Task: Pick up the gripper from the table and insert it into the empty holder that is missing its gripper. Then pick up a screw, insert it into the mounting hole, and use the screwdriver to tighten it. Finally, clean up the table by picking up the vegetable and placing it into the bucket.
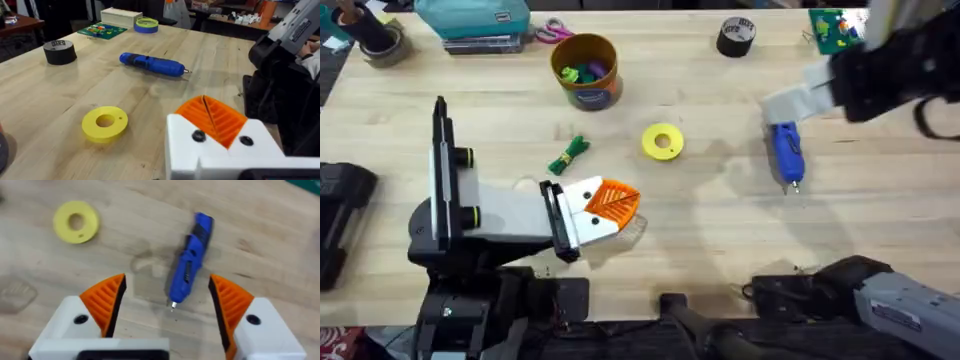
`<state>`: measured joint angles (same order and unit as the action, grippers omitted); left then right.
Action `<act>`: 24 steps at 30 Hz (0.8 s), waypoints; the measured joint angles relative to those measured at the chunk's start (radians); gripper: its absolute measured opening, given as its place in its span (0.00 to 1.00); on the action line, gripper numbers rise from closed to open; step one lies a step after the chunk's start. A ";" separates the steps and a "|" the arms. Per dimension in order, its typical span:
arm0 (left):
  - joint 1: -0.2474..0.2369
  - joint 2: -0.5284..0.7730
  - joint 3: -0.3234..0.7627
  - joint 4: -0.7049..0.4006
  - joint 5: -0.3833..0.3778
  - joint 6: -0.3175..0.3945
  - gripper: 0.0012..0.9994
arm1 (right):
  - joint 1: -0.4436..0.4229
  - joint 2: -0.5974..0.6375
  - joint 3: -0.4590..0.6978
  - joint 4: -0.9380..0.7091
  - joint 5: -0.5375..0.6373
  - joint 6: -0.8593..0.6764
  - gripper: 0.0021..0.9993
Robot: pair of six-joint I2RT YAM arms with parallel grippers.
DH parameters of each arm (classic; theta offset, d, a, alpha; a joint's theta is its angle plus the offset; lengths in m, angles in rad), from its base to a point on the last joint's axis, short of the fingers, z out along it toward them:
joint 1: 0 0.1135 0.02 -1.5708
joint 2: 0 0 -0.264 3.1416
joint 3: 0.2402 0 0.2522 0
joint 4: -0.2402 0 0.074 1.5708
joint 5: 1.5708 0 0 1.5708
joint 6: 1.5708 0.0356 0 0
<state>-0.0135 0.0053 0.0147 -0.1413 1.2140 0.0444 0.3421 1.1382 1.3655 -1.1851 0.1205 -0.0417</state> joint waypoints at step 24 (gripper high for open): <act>0.000 0.000 0.000 0.000 -0.001 0.000 0.01 | -0.251 0.375 -0.007 0.088 0.017 0.039 1.00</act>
<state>-0.0135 0.0054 0.0147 -0.1412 1.2129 0.0446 0.0909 1.5133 1.3580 -1.0970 0.1375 -0.0029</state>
